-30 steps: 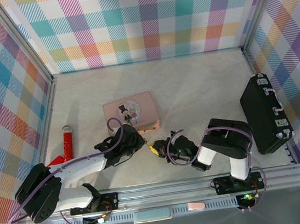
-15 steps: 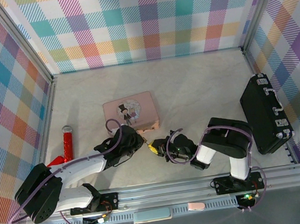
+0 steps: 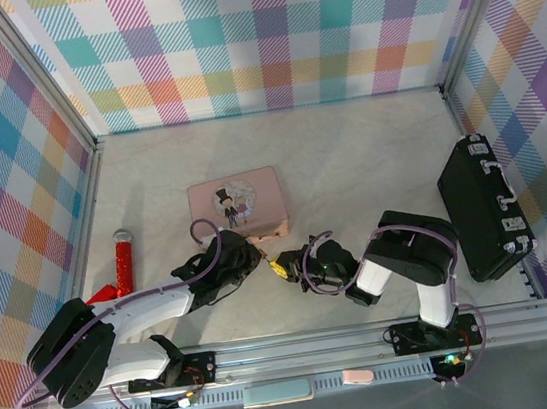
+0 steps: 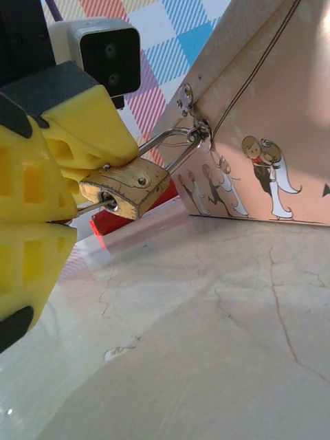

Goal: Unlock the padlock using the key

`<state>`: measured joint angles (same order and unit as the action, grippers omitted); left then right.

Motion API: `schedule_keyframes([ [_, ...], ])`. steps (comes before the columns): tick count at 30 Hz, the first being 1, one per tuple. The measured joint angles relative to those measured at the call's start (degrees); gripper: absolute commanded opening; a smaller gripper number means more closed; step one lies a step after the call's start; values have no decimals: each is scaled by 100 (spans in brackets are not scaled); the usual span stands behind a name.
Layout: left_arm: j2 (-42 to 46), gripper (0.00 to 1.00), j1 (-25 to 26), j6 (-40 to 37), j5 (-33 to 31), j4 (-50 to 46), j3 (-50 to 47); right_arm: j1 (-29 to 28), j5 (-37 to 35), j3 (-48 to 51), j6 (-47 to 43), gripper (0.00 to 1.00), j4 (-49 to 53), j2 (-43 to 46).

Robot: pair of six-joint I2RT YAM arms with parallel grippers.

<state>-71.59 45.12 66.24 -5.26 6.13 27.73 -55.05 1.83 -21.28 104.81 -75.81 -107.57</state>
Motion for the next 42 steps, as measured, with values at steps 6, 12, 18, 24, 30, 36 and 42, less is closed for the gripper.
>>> schedule_keyframes([
  [6,0,0,0,24,-127,118,-83,44,131,-127,107,0,4,-149],
  [12,2,0,0,26,-144,160,-103,92,195,-136,105,0,0,-157],
  [18,-2,15,0,22,-199,179,-136,111,282,-197,81,0,2,-216],
  [24,-2,25,13,-15,-175,264,-170,120,269,-229,17,0,0,-238],
  [30,-2,35,-9,-50,-9,474,-295,153,227,-326,-31,0,-20,-243],
  [36,11,40,-136,-144,7,610,-393,153,229,-328,-48,0,-48,-260],
  [42,195,47,-365,-227,9,946,-643,153,234,-328,-87,0,-50,-264],
])
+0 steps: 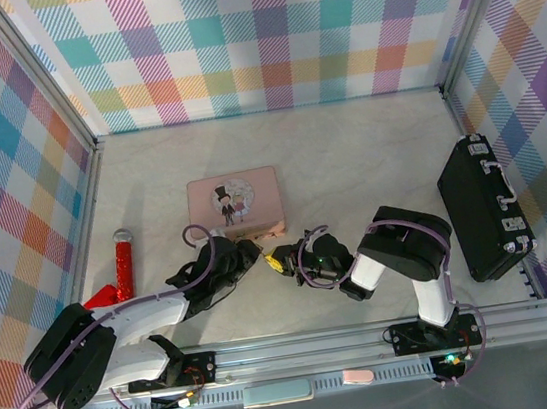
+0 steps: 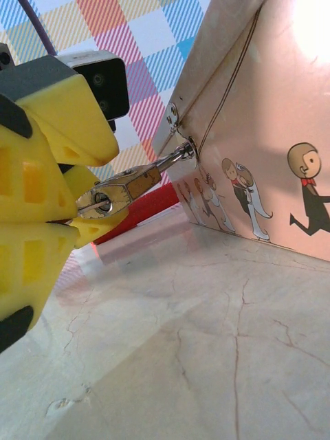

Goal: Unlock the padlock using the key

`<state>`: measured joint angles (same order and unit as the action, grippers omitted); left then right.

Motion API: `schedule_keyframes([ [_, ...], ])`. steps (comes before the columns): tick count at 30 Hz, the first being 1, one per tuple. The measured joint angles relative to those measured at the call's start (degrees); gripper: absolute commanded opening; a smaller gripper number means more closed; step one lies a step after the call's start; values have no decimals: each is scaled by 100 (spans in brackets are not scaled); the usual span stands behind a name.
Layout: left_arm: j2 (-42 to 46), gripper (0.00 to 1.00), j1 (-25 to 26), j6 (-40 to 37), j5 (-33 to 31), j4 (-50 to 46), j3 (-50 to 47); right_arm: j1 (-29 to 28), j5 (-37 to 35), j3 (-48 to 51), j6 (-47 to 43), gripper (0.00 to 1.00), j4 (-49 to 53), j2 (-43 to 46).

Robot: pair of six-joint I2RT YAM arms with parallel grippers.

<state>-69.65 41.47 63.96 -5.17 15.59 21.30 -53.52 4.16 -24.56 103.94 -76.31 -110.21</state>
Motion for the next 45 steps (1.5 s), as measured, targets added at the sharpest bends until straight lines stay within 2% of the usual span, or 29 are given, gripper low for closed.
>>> schedule_keyframes([
  [7,35,49,-55,-57,11,428,-160,0,92,-85,-175,0,4,-68],
  [15,-302,44,-92,-109,155,922,-157,0,151,-245,-332,0,68,-74],
  [28,-422,25,-129,-186,273,997,-153,26,149,-304,-527,0,157,-74],
  [45,-234,13,-129,-142,280,787,-155,107,267,-317,-579,0,216,-74],
])
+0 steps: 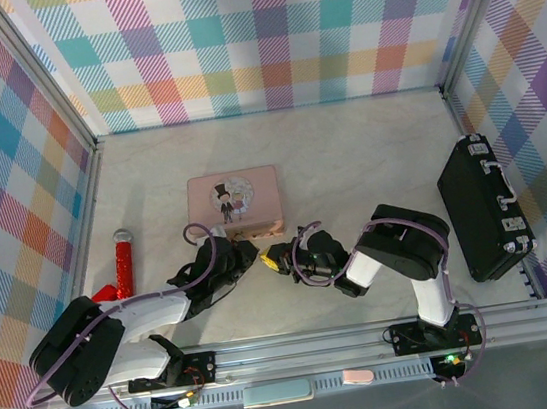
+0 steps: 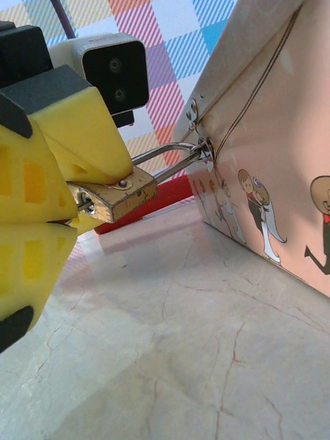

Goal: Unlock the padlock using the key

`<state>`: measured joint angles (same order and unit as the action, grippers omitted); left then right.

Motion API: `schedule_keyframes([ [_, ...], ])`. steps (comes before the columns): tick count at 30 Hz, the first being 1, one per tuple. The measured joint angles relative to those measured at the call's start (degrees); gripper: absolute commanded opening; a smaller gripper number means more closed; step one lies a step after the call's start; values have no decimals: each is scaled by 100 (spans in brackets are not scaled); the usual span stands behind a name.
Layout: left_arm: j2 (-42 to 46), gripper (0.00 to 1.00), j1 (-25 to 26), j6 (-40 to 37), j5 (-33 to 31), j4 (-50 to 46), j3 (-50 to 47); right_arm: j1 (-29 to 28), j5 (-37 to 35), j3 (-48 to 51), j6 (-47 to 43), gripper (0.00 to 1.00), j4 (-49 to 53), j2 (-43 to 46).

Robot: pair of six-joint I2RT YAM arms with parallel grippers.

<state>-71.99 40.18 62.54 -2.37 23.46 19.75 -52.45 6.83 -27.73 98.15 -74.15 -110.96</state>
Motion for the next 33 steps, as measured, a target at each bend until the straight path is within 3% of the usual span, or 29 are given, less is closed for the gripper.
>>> schedule_keyframes([
  [33,358,5,94,713,-9,-63,-44,63,120,-63,39,0,-24,140],
])
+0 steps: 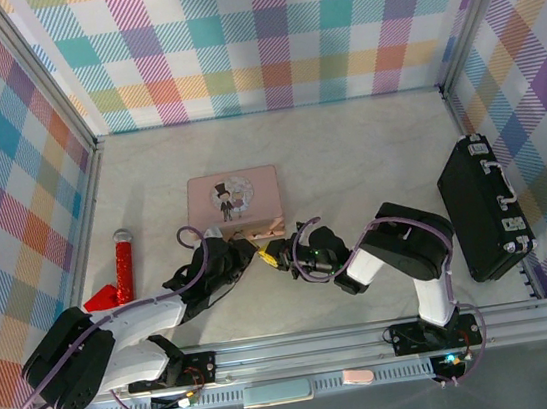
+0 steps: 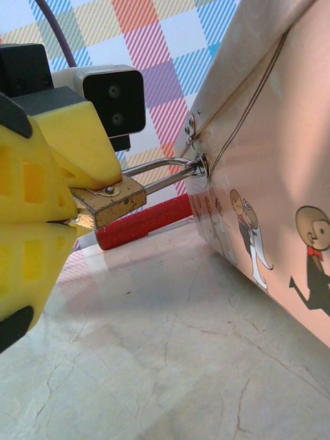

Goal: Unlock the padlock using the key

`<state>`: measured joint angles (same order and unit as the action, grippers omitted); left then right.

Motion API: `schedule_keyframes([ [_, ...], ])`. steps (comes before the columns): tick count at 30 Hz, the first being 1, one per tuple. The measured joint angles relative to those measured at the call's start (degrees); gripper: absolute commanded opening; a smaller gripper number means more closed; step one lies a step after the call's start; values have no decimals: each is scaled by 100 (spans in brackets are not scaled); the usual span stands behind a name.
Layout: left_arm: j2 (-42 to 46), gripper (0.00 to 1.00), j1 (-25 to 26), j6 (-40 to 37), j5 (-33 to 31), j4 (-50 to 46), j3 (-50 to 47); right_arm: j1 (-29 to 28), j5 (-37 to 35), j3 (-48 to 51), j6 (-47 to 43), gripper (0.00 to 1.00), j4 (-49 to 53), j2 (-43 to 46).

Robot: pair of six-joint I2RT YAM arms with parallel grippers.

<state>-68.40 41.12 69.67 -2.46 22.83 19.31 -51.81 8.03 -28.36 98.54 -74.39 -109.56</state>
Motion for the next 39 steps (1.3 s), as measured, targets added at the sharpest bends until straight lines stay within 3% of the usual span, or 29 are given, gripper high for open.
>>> schedule_keyframes([
  [39,326,0,424,295,-656,4,-39,114,212,57,-7,0,-31,238],
])
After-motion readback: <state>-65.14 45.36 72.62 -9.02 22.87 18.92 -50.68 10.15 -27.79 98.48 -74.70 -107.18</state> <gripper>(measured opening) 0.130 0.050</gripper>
